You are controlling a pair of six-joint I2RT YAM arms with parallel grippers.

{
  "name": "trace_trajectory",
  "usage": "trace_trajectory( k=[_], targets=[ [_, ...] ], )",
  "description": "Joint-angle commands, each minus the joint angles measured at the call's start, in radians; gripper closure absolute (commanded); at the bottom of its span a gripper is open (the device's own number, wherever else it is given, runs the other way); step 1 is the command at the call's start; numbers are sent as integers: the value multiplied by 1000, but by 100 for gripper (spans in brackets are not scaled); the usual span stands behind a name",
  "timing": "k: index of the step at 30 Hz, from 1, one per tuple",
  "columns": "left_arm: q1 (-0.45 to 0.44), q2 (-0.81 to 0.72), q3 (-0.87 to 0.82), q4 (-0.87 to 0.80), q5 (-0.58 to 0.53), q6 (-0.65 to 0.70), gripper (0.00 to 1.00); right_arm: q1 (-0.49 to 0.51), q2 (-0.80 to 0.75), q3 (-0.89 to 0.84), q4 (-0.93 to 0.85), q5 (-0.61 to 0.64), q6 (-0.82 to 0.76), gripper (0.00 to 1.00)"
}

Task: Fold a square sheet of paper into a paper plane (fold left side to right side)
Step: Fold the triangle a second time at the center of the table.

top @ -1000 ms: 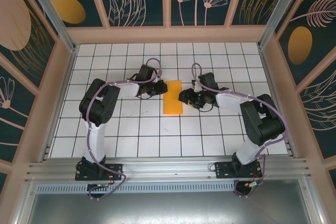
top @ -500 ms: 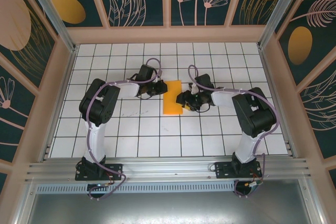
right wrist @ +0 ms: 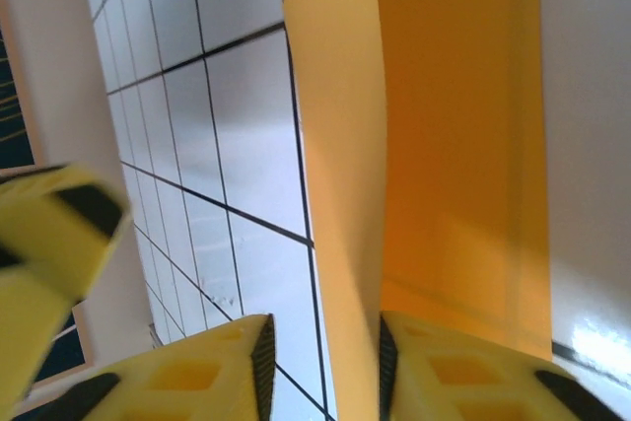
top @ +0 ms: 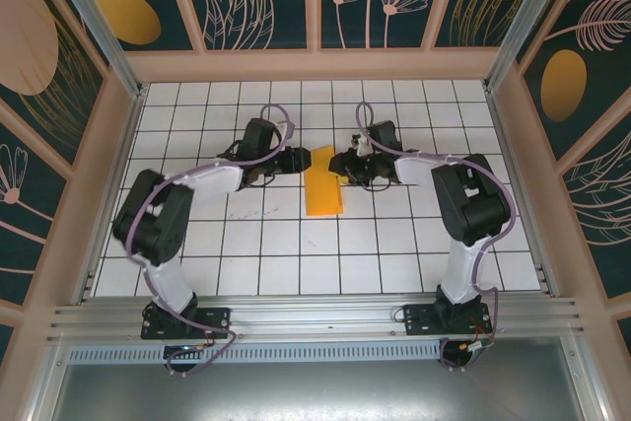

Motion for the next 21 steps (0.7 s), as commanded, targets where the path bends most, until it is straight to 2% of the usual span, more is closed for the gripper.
trace_trajectory(
  k=[1,5,10,16,21],
  targets=[
    [-44,-123,-98,43,-67,94,43,-5,24,52,-9,-48,-10,72],
    [-142,-235,-194,17,-148,154,35,-6,45,81,-29,-58,-21,81],
    [-306,-282,-229,-74,-323,206,27,-8,57,107,-57,-58,-28,89],
    [-428,-207,-186,-123,-496,211,22,-8,52,117,-78,-47,-36,91],
    [-495,-95,-112,-151,-619,229,18,-5,52,120,-83,-44,-35,91]
  ],
)
